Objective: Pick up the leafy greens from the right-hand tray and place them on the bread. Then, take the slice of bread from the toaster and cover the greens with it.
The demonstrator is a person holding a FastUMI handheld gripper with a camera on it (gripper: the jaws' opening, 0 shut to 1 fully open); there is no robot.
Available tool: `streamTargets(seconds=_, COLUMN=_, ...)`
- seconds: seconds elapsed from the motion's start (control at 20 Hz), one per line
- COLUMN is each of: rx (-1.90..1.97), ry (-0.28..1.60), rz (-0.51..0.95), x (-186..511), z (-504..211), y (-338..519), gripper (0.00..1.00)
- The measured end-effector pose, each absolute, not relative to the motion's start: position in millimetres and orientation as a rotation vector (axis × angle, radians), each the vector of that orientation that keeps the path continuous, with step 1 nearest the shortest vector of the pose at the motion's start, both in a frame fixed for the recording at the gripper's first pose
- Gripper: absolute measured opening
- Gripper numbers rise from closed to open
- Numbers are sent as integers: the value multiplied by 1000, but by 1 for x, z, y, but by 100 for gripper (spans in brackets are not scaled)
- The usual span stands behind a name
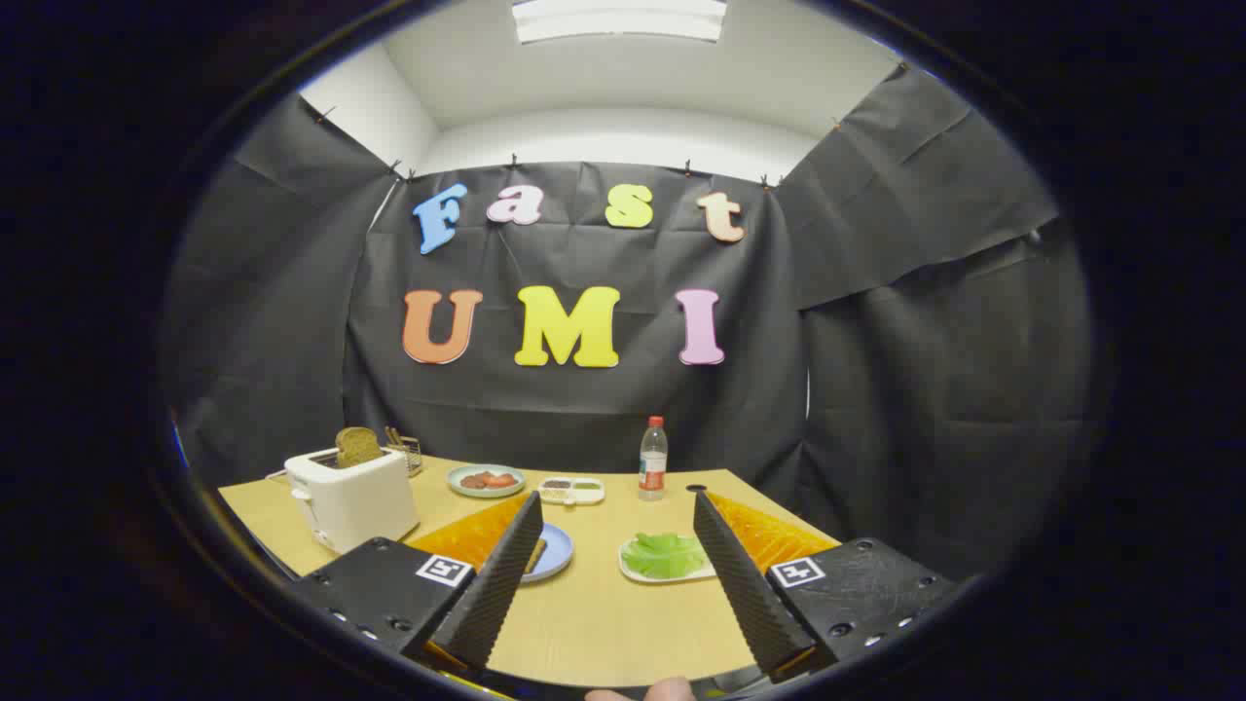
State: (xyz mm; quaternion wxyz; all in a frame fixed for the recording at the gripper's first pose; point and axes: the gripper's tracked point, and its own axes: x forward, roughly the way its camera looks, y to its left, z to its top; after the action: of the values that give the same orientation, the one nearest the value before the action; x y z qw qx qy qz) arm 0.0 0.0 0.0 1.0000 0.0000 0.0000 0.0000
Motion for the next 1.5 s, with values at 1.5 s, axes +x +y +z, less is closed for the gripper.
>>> streamTargets(seconds=1.5, rx=-13, ry=35, rz=27, x=29, z=-6, y=-16, gripper=95)
